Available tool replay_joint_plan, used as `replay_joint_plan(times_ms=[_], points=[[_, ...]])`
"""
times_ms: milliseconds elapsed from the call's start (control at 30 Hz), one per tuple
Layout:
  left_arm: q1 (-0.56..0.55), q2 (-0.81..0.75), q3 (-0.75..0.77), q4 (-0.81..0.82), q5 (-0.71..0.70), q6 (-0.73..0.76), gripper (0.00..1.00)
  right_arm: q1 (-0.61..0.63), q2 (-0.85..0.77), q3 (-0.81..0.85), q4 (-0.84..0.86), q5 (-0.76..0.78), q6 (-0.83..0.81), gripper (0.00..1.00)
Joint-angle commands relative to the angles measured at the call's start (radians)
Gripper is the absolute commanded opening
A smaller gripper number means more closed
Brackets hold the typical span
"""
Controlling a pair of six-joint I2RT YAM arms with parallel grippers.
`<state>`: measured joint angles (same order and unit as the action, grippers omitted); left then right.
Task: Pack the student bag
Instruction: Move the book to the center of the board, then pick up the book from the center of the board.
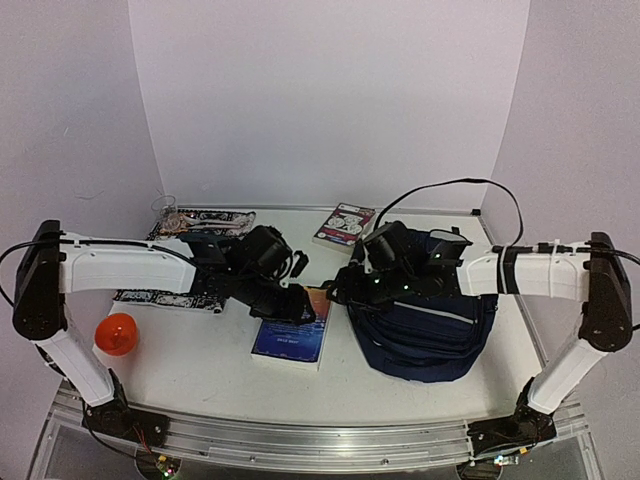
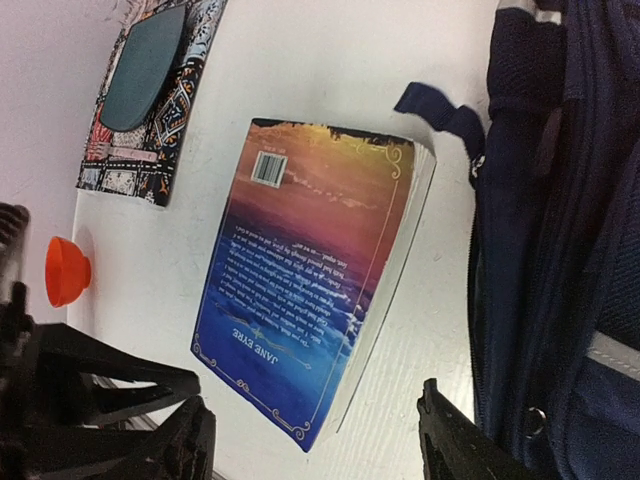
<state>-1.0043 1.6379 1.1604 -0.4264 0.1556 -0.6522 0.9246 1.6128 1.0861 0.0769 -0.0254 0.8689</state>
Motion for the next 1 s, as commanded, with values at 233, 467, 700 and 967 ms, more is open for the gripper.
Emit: replay_joint_plan(times_ms=[233, 467, 700, 967], points=[[0.204, -0.113, -0.168, -0.001, 0.016, -0.022, 0.52, 0.07, 0.106, -0.078, 0.153, -0.081, 0.149, 0.7], [0.239, -0.099, -0.283, 0.074, 0.087, -0.061, 0.57, 0.11, 0.162, -0.092, 0.171, -0.065, 0.2, 0.68], [0.281, -0.119, -0.408, 0.203, 0.173, -0.127, 0.59, 0.125, 0.224, -0.103, 0.217, -0.082, 0.233, 0.59], [0.285, -0.109, -0.523, 0.395, 0.279, -0.242, 0.59, 0.128, 0.276, -0.127, 0.297, -0.129, 0.274, 0.55]])
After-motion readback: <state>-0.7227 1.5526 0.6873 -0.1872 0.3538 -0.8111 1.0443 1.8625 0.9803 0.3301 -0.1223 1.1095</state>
